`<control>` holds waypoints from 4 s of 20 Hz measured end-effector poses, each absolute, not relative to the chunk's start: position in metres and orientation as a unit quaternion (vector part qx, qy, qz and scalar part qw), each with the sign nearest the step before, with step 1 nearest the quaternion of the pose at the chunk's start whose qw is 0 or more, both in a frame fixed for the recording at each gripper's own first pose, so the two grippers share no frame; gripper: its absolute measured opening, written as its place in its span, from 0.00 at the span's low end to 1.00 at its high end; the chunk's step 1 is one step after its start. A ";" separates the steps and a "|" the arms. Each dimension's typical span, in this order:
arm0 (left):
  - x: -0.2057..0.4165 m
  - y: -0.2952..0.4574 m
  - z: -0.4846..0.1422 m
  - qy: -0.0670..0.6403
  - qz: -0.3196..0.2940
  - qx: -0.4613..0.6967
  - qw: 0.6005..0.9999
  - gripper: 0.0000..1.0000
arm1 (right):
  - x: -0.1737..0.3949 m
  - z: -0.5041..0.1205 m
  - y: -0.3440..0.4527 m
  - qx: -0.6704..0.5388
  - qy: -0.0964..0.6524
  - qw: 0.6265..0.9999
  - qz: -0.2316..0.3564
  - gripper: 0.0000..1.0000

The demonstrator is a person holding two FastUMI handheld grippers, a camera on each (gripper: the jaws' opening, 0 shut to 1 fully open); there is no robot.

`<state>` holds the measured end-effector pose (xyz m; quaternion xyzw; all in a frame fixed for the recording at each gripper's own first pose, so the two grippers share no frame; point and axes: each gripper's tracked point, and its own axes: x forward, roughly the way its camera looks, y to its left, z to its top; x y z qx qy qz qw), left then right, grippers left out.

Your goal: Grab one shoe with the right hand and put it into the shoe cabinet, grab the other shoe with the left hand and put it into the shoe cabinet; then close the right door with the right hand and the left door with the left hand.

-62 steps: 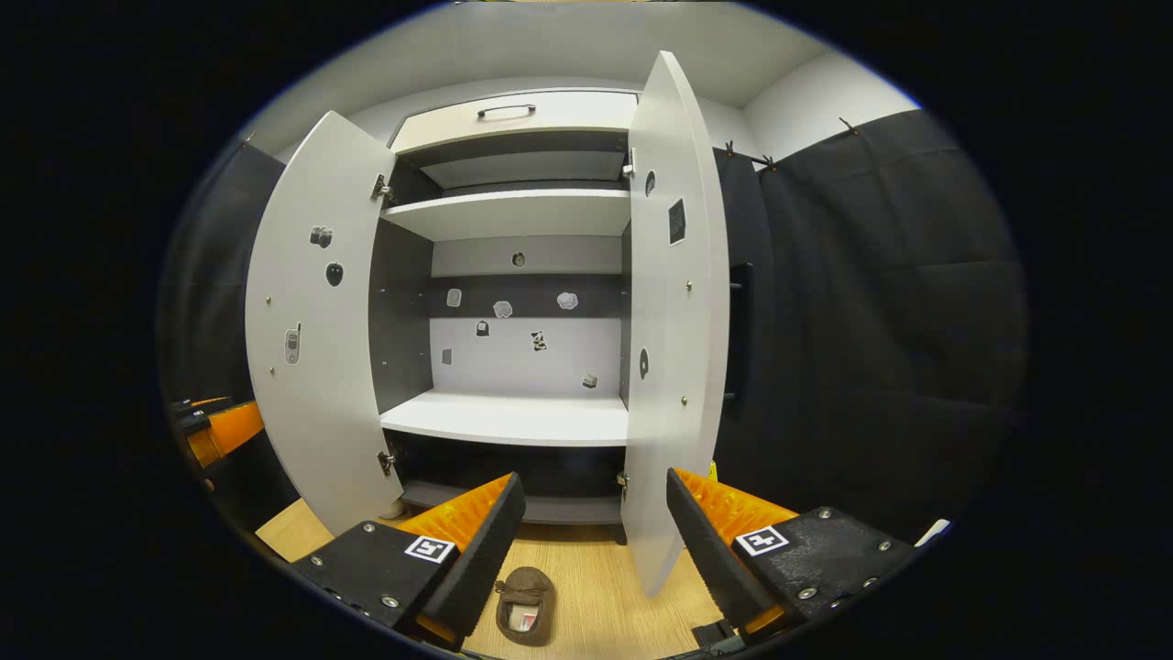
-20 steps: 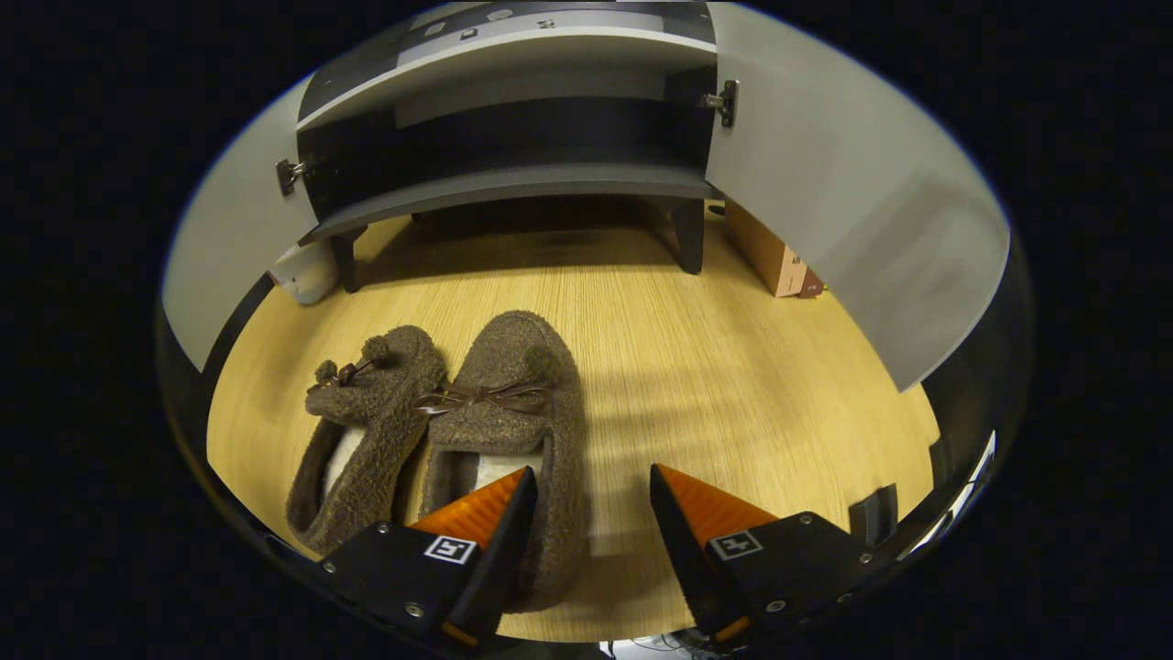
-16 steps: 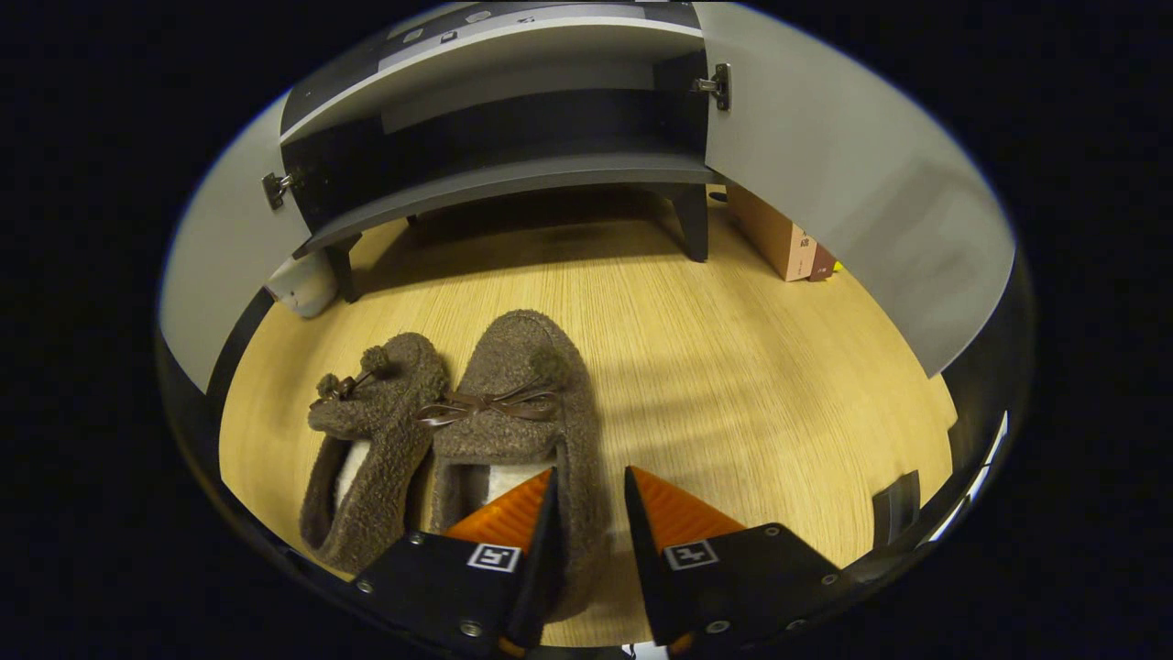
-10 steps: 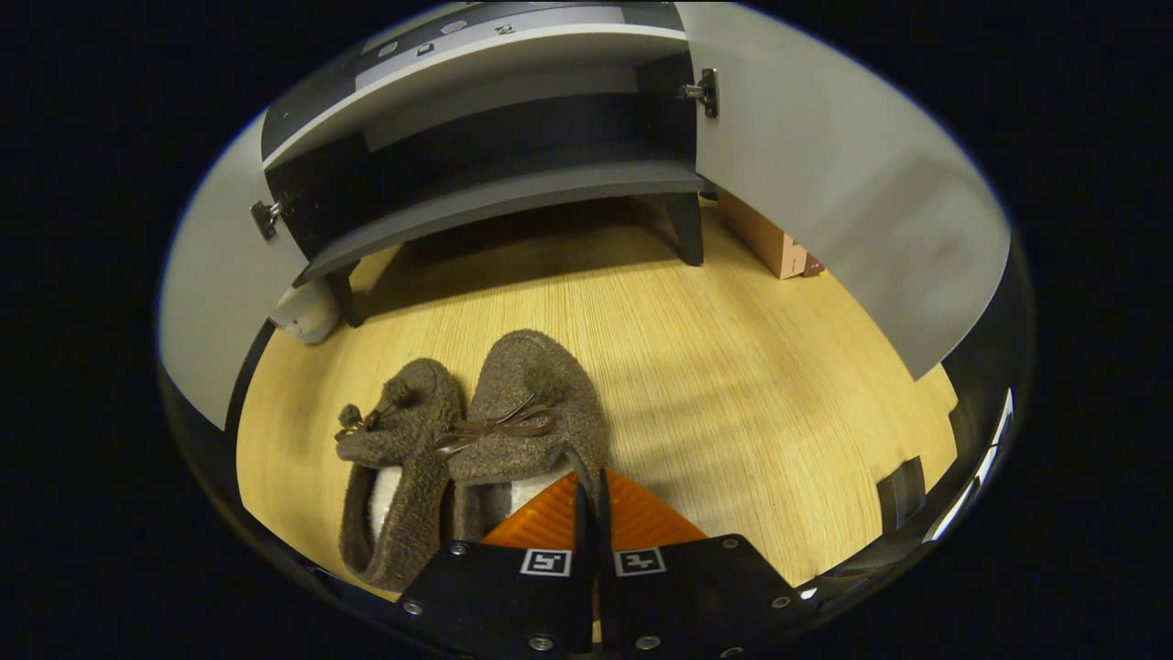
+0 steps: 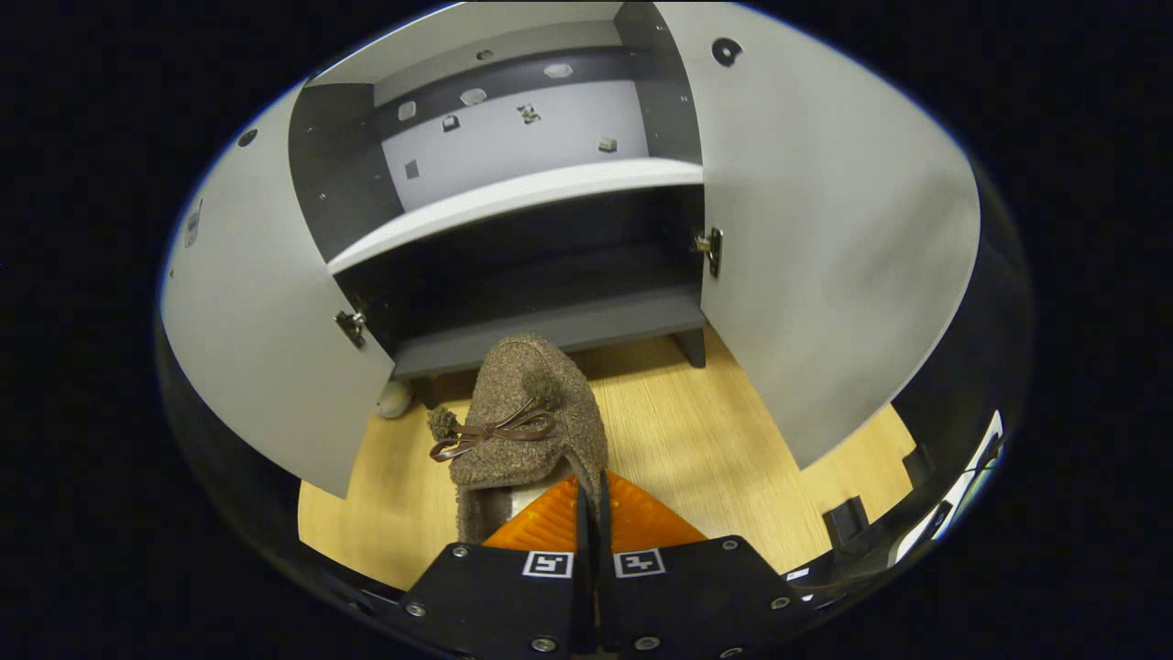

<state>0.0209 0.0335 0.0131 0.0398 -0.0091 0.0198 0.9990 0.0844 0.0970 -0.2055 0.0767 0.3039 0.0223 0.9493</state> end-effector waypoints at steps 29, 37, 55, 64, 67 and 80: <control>0.031 0.067 -0.006 0.010 0.036 0.040 0.998 0.97 | 0.385 -0.002 0.122 0.155 0.190 0.969 -0.024 0.01; 0.032 0.069 -0.011 0.018 0.042 0.037 0.998 0.96 | 0.407 -0.018 0.123 0.154 0.203 0.967 -0.021 0.14; 0.034 -0.004 -0.063 0.068 0.013 0.014 0.997 0.97 | 0.225 0.061 0.111 0.031 0.046 0.996 0.071 0.85; 0.055 -0.020 -0.193 0.165 0.008 0.036 0.986 0.97 | 0.134 0.062 0.068 0.016 0.010 0.996 0.083 0.93; 0.051 -0.028 -0.255 0.225 0.001 0.048 0.973 0.97 | 0.112 0.065 0.055 0.004 -0.004 0.997 0.082 0.93; 0.068 -0.050 -0.401 0.386 -0.033 0.045 0.921 0.98 | 0.079 0.044 -0.009 -0.011 -0.003 0.999 0.049 0.93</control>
